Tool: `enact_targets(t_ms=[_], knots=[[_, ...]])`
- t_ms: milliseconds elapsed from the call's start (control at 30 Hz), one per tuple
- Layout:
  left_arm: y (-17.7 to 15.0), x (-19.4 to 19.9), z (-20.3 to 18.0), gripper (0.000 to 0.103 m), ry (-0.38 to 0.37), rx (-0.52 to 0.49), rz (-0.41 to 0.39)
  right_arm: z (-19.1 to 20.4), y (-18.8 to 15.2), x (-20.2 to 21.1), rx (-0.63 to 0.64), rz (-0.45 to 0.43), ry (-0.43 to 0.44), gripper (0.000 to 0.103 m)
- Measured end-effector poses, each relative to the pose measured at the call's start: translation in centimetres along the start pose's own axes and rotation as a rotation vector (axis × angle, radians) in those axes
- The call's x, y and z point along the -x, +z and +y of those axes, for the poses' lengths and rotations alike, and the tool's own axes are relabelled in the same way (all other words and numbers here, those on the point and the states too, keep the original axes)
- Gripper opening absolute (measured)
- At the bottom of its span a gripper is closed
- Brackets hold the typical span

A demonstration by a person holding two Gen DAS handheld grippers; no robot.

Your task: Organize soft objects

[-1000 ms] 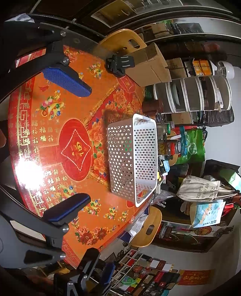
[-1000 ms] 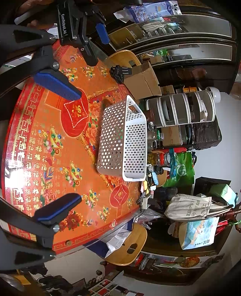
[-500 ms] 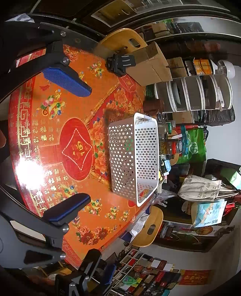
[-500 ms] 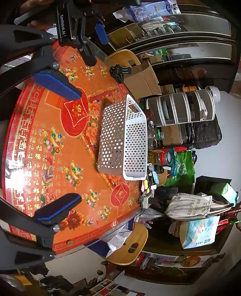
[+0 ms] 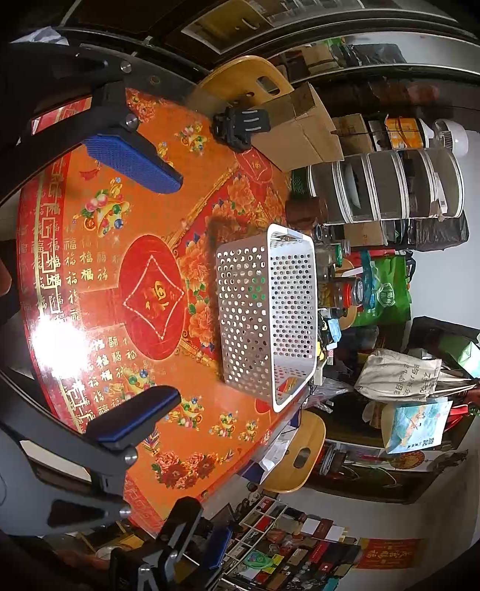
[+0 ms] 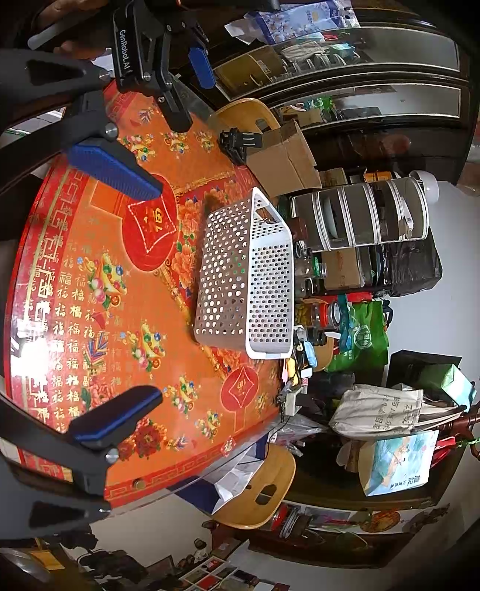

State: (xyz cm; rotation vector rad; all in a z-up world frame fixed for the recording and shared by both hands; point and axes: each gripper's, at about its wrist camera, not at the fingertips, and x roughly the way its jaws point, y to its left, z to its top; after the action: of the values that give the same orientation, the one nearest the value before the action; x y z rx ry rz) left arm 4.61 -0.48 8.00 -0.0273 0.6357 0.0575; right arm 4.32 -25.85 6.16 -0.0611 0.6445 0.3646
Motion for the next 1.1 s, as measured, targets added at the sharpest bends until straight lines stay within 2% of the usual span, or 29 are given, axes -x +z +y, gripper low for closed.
enact_targets(t_ms=[800, 1100], knots=[[-0.5, -0.3, -0.5, 0.103, -0.002, 0.000, 0.007, -0.2, -0.1, 0.0, -0.003, 0.001, 0.000, 0.100], [-0.9, -0.4, -0.9, 0.103, 0.001, -0.021, -0.016, -0.4, -0.6, -0.3, -0.007, 0.006, -0.001, 0.100]])
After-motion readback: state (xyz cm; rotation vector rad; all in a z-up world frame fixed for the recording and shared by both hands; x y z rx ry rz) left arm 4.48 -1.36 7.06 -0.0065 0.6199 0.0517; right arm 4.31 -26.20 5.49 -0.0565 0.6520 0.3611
